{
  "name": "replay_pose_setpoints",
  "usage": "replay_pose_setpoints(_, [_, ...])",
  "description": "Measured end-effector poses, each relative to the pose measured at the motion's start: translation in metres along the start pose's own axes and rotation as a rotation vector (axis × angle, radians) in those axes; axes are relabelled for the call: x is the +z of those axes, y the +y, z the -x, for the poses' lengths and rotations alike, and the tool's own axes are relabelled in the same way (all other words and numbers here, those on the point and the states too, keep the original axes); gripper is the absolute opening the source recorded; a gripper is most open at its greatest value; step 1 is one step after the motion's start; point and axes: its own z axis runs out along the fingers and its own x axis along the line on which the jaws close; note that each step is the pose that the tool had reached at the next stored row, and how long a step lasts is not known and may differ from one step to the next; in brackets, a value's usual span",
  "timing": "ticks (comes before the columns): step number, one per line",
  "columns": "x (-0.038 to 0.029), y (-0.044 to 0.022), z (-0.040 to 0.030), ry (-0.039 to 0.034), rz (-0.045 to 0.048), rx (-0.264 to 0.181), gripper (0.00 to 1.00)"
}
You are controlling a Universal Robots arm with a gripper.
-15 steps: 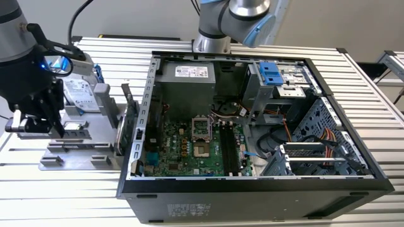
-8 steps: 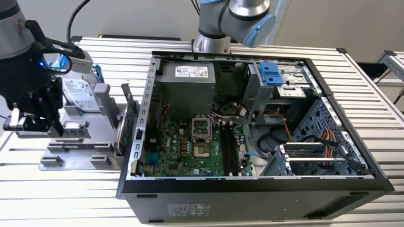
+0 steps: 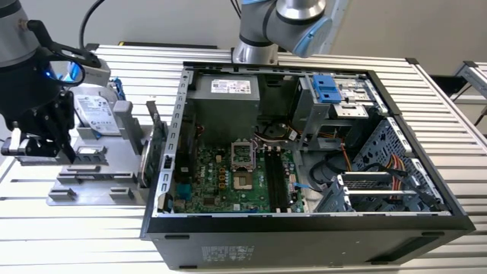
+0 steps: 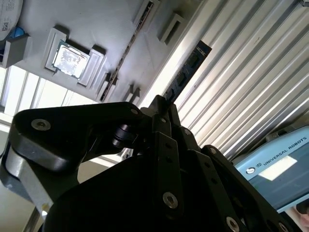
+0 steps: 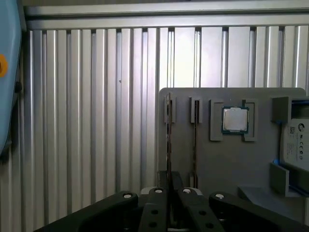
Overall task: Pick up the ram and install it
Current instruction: 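Pick up the ram and move it above insertion slot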
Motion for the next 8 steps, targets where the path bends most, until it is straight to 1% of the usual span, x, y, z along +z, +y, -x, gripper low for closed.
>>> replay_pose_setpoints(8, [-0.0042, 0.0001, -0.0003, 0.0000, -0.0001, 0.000, 0.00])
